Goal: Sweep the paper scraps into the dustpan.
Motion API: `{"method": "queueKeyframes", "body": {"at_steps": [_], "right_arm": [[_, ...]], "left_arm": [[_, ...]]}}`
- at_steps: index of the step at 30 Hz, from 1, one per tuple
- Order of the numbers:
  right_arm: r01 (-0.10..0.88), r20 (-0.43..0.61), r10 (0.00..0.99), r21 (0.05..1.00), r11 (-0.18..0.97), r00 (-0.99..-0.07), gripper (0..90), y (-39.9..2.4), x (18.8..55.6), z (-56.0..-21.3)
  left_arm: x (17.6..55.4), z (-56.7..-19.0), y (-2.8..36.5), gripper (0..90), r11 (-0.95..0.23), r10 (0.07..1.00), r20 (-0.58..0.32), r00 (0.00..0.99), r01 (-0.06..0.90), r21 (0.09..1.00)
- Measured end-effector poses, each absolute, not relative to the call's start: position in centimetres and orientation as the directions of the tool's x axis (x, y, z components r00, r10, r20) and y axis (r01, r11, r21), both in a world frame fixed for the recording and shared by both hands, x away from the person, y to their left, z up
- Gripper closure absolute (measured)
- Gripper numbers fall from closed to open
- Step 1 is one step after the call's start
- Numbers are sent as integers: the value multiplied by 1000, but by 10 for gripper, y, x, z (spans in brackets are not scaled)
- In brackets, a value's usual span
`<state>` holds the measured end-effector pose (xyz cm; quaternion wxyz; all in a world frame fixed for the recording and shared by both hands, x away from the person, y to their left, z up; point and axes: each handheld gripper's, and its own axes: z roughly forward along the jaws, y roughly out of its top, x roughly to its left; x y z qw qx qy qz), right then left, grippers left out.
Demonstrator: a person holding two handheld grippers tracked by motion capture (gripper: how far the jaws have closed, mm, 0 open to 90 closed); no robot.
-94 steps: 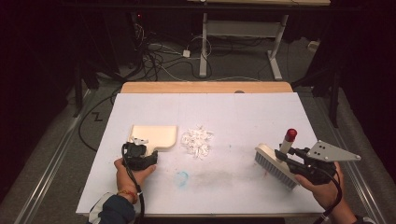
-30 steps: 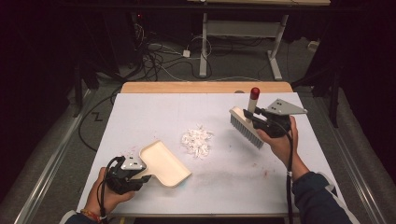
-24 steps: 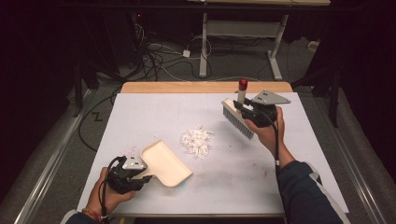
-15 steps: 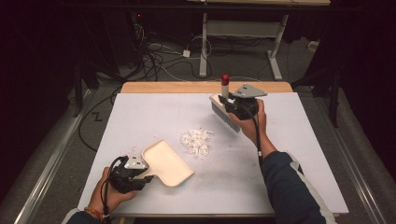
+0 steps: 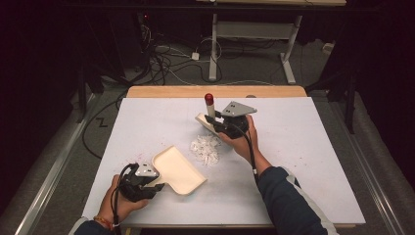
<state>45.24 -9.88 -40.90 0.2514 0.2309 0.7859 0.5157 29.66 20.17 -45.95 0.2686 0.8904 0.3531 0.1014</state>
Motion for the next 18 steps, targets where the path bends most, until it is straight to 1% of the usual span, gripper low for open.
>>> {"method": "queueKeyframes", "body": {"at_steps": [2, 6, 18], "right_arm": [[103, -147, 602, 927, 361, -785, 703, -97, 447, -410], [88, -146, 572, 928, 362, -807, 700, -94, 437, -413], [84, -121, 548, 939, 334, -828, 702, -83, 409, -413]], "left_arm": [[298, -460, 200, 633, -599, 687, -21, 726, 583, 549], [303, -459, 194, 634, -605, 690, -10, 724, 584, 541], [321, -459, 169, 633, -620, 686, -6, 727, 589, 519]]}}
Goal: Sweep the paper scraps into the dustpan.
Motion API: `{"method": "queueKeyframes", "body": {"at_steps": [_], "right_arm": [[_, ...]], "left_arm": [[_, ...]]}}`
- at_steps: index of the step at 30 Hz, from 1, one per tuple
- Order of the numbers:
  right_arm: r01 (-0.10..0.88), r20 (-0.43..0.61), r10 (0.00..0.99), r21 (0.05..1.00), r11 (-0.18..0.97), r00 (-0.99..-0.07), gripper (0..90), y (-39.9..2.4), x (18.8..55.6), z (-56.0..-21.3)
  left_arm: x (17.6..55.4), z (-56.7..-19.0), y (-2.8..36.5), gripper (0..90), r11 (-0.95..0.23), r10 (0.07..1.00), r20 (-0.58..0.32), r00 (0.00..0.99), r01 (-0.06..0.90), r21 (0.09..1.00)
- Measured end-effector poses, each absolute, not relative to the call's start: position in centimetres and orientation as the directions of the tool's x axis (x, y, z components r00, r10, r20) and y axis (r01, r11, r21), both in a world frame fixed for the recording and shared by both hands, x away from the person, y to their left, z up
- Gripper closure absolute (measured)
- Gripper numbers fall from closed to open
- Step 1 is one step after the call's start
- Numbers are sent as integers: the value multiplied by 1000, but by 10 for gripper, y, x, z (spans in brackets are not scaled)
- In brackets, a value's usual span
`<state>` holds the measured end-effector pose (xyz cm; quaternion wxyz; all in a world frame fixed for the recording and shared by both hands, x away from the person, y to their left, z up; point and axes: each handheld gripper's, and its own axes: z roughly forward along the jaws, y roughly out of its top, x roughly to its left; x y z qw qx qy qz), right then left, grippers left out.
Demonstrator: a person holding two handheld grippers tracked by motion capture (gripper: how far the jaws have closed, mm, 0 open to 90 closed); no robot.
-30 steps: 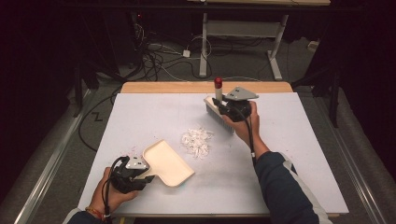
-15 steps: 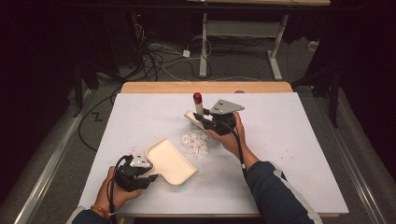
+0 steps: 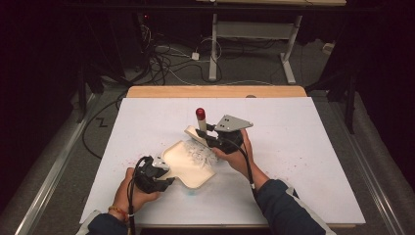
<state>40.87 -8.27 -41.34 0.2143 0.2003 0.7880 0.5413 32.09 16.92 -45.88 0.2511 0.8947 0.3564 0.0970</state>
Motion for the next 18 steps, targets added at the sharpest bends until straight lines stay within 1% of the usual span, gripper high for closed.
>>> {"method": "queueKeyframes", "body": {"at_steps": [11, 14, 18], "right_arm": [[56, -147, 530, 936, 347, -835, 705, -63, 378, -410], [61, -135, 524, 938, 341, -841, 707, -61, 373, -408], [38, -170, 514, 929, 369, -841, 707, -57, 366, -407]], "left_arm": [[330, -460, 148, 632, -591, 715, -19, 699, 619, 517], [331, -460, 144, 632, -589, 721, -15, 693, 624, 514], [333, -460, 140, 632, -588, 722, -13, 692, 623, 516]]}}
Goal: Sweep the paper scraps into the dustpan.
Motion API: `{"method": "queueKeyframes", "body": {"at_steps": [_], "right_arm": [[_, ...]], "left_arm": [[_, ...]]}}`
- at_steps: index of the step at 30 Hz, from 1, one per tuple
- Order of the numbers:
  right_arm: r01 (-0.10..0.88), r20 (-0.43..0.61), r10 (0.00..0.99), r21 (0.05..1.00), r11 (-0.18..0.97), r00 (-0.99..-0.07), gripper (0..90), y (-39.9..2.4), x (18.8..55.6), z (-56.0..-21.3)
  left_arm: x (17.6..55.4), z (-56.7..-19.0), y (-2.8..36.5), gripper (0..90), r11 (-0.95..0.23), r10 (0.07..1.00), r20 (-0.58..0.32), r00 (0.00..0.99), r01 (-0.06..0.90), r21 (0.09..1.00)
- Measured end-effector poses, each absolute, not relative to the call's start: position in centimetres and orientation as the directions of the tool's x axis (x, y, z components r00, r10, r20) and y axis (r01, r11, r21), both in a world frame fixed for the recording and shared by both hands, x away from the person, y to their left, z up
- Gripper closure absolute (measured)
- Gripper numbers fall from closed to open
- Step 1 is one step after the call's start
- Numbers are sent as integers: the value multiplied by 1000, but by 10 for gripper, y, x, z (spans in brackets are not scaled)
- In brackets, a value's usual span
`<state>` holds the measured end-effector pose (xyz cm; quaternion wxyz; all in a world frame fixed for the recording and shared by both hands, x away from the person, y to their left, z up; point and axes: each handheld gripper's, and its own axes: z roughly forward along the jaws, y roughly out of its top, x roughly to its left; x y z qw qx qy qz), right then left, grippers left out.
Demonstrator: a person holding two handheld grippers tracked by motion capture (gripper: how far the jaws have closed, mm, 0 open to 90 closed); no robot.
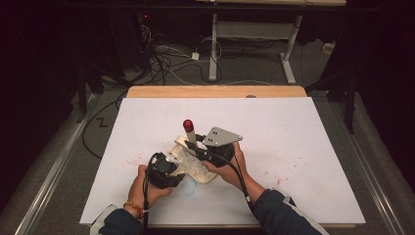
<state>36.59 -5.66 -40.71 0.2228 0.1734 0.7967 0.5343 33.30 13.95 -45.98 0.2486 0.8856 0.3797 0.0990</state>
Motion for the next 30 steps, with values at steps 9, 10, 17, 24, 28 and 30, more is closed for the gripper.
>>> {"method": "queueKeyframes", "body": {"at_steps": [9, 10, 17, 24, 28, 30], "right_arm": [[19, -163, 553, 951, 309, -817, 707, -78, 368, -383], [22, -155, 562, 955, 295, -812, 707, -81, 369, -379], [41, -132, 602, 963, 265, -787, 706, -103, 377, -367], [49, -192, 638, 939, 340, -746, 707, -119, 377, -378], [83, -206, 653, 920, 383, -728, 707, -128, 373, -388], [99, -215, 655, 908, 407, -725, 707, -131, 369, -393]], "left_arm": [[329, -460, 151, 632, -593, 712, -11, 702, 611, 524], [328, -460, 154, 632, -592, 713, -12, 701, 610, 527], [317, -459, 173, 632, -591, 716, -12, 698, 615, 523], [309, -462, 179, 633, -621, 702, 8, 712, 607, 496], [303, -463, 181, 632, -633, 695, 14, 719, 602, 486], [300, -464, 180, 633, -636, 694, 19, 720, 600, 485]]}}
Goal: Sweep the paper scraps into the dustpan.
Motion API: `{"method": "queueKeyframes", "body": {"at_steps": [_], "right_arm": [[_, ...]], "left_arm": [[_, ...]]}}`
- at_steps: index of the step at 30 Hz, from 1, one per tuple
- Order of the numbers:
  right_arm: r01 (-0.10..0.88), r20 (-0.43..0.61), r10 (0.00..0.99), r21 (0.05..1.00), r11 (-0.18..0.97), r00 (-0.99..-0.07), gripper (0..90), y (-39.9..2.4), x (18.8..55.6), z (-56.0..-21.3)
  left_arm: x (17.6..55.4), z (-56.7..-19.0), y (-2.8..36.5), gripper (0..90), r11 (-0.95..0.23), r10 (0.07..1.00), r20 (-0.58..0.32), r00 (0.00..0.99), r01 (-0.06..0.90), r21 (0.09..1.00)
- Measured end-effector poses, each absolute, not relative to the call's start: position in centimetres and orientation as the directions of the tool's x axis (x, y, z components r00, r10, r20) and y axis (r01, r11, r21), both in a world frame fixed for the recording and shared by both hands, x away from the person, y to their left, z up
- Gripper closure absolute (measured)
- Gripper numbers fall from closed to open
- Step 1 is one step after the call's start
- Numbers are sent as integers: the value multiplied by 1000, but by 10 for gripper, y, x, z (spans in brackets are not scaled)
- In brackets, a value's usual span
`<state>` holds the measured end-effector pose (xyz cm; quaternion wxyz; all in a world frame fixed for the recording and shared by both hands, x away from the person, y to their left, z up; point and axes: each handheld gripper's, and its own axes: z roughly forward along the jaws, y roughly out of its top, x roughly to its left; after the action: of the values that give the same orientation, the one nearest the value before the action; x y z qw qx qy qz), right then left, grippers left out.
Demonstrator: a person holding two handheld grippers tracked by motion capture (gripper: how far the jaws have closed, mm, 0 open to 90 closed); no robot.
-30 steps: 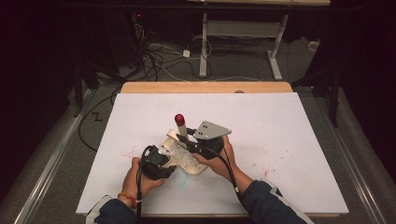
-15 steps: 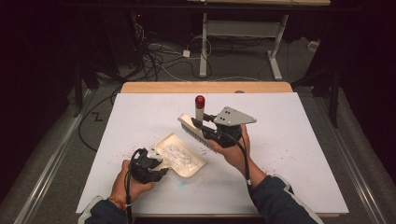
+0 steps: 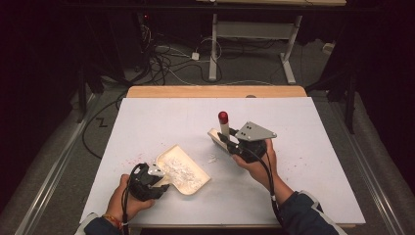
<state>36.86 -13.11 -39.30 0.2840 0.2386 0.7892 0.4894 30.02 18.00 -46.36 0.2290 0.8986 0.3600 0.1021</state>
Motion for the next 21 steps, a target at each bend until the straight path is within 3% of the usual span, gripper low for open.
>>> {"method": "queueKeyframes", "body": {"at_steps": [10, 21], "right_arm": [[117, -181, 581, 892, 437, -794, 705, -113, 340, -402], [80, -112, 452, 919, 387, -885, 707, -92, 320, -389]], "left_arm": [[298, -465, 168, 632, -654, 683, 39, 729, 587, 476], [298, -466, 169, 632, -653, 681, 33, 731, 588, 477]]}}
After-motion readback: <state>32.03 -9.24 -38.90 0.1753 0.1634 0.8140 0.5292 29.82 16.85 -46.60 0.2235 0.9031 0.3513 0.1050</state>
